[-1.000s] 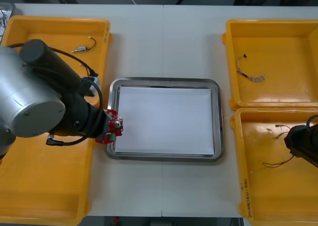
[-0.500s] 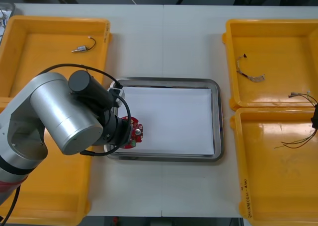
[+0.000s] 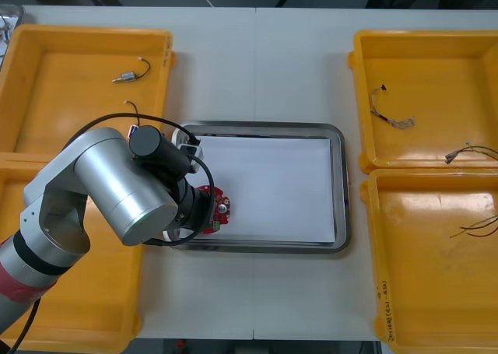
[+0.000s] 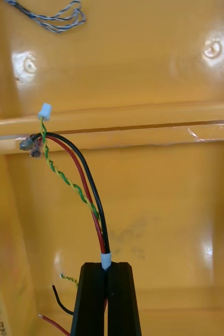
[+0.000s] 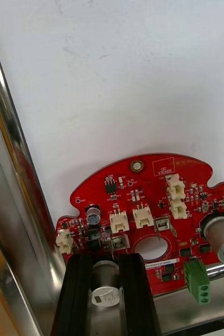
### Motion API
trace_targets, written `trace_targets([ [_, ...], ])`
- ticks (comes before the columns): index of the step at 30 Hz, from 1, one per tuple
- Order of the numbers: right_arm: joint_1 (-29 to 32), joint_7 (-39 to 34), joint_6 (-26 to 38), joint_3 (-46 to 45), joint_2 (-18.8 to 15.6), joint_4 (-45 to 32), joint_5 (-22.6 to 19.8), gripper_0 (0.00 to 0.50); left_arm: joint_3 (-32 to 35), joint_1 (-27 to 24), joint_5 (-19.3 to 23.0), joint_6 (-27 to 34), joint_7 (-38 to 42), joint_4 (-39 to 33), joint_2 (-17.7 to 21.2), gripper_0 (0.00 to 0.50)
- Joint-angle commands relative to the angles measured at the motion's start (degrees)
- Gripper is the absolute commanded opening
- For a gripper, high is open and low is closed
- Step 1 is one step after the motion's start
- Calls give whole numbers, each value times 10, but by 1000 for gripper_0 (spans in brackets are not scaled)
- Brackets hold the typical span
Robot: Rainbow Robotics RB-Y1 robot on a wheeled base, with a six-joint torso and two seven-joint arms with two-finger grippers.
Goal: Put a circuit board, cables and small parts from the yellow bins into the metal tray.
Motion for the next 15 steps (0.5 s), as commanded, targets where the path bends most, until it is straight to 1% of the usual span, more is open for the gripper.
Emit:
trace_targets([
  [1, -28, 29, 2, -13, -42, -24, -37, 0, -8, -21, 3, -15, 121, -6, -13, 375],
  [3, -48, 34, 2, -13, -44, -29, -54, 0, -9, -20, 7, -23, 151, -6, -13, 475],
  [5, -63, 39, 2, -13, -44, -38, -67, 0, -8, -21, 7, -24, 157, -7, -13, 500],
  [9, -74, 47, 2, -9, -58, -65, -90, 0, -9, -21, 0, -24, 157, -7, -13, 500],
  [15, -81, 69, 2, 18, -85, -81, -100, 0, -3, -23, 0, -24, 159, -7, -12, 500],
])
